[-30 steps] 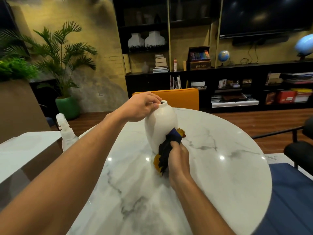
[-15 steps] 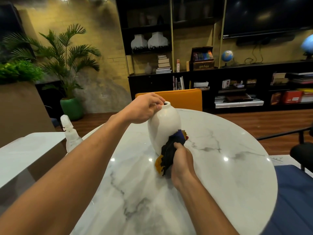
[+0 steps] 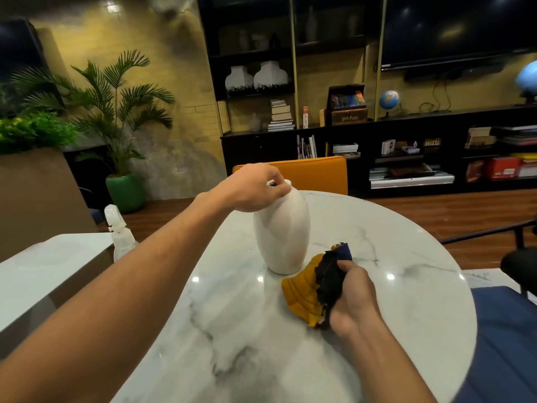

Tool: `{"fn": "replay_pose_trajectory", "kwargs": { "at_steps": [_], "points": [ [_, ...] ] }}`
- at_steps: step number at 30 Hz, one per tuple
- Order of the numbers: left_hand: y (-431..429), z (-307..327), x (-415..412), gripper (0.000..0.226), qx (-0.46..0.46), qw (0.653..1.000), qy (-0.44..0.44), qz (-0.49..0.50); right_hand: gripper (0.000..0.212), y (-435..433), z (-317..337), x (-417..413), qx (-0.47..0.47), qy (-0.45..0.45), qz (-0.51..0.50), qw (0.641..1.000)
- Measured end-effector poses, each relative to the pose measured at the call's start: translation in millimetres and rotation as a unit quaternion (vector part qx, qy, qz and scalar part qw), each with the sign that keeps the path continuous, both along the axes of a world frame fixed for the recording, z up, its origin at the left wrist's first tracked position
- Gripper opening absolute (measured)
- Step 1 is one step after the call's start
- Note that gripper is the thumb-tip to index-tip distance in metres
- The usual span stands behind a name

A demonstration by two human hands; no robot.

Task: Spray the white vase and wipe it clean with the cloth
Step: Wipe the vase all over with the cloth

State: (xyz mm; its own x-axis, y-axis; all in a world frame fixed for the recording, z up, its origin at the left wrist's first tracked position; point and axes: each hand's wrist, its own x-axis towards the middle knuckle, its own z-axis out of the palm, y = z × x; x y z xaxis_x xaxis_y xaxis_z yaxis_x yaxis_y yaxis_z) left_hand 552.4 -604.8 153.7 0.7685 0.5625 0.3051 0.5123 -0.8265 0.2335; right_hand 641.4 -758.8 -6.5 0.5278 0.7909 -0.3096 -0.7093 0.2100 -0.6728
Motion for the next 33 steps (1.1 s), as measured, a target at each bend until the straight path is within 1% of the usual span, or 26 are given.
{"fn": "replay_pose_trajectory", "kwargs": {
  "at_steps": [2,5,8,11,13,15,17,19,20,21,24,25,27,29,32,33],
  "points": [
    [-4.6,-4.5,5.6,0.04,0.03,0.999,-0.019,0.023,0.036,-6.3,0.9,4.0,0.004,-0.009,0.018,1.0],
    [-5.8,-8.6,12.0,0.033,0.054,0.997,-0.041,0.048,0.038,-15.1,1.2,7.5,-0.01,-0.043,0.025,0.999],
    [-4.1,-8.7,12.2,0.029,0.054,0.997,-0.041,0.04,0.027,-19.4,-3.8,16.7,-0.035,-0.092,-0.013,0.995],
    [-1.3,-7.4,9.3,0.026,0.037,0.998,-0.036,0.019,0.031,-17.4,-6.3,26.3,-0.058,-0.116,-0.044,0.991],
    [2.1,-6.8,5.0,0.025,0.024,0.999,-0.03,0.004,0.031,-16.4,-6.7,28.0,-0.073,-0.116,-0.046,0.989],
    [6.5,-7.0,-1.3,0.021,0.006,0.999,-0.03,-0.017,0.028,-15.3,-5.8,24.8,-0.097,-0.117,-0.006,0.988],
    [10.0,-7.7,-7.4,0.018,-0.022,0.998,-0.037,-0.044,0.037,-14.4,-7.1,18.8,-0.108,-0.12,0.058,0.985],
    [12.0,-9.1,-11.2,0.017,-0.055,0.995,-0.05,-0.064,0.048,-10.4,-11.2,11.7,-0.1,-0.112,0.096,0.984],
    [12.8,-9.6,-12.4,0.016,-0.065,0.994,-0.056,-0.07,0.049,-6.2,-13.0,8.6,-0.084,-0.1,0.11,0.985],
    [13.6,-10.4,-12.9,0.016,-0.071,0.993,-0.061,-0.072,0.046,-1.1,-15.7,6.6,-0.081,-0.089,0.117,0.986],
    [14.6,-12.3,-12.5,0.015,-0.077,0.992,-0.072,-0.071,0.028,20.0,-23.6,-0.1,-0.081,-0.061,0.102,0.99],
    [15.0,-13.0,-11.8,0.015,-0.076,0.992,-0.074,-0.07,0.027,26.9,-23.9,-4.1,-0.084,-0.052,0.099,0.99],
    [15.3,-14.5,-12.2,0.016,-0.074,0.992,-0.078,-0.067,0.04,37.1,-22.1,-12.7,-0.086,-0.018,0.093,0.992],
    [15.4,-15.2,-12.9,0.016,-0.076,0.992,-0.081,-0.067,0.052,40.9,-19.1,-15.6,-0.067,0.024,0.087,0.994],
    [15.2,-15.7,-13.5,0.014,-0.082,0.991,-0.081,-0.07,0.055,39.8,-19.4,-13.0,-0.007,0.056,0.089,0.994],
    [15.3,-15.8,-14.0,0.014,-0.082,0.991,-0.083,-0.071,0.055,39.9,-21.4,-11.9,-0.006,0.062,0.083,0.995]
  ]
}}
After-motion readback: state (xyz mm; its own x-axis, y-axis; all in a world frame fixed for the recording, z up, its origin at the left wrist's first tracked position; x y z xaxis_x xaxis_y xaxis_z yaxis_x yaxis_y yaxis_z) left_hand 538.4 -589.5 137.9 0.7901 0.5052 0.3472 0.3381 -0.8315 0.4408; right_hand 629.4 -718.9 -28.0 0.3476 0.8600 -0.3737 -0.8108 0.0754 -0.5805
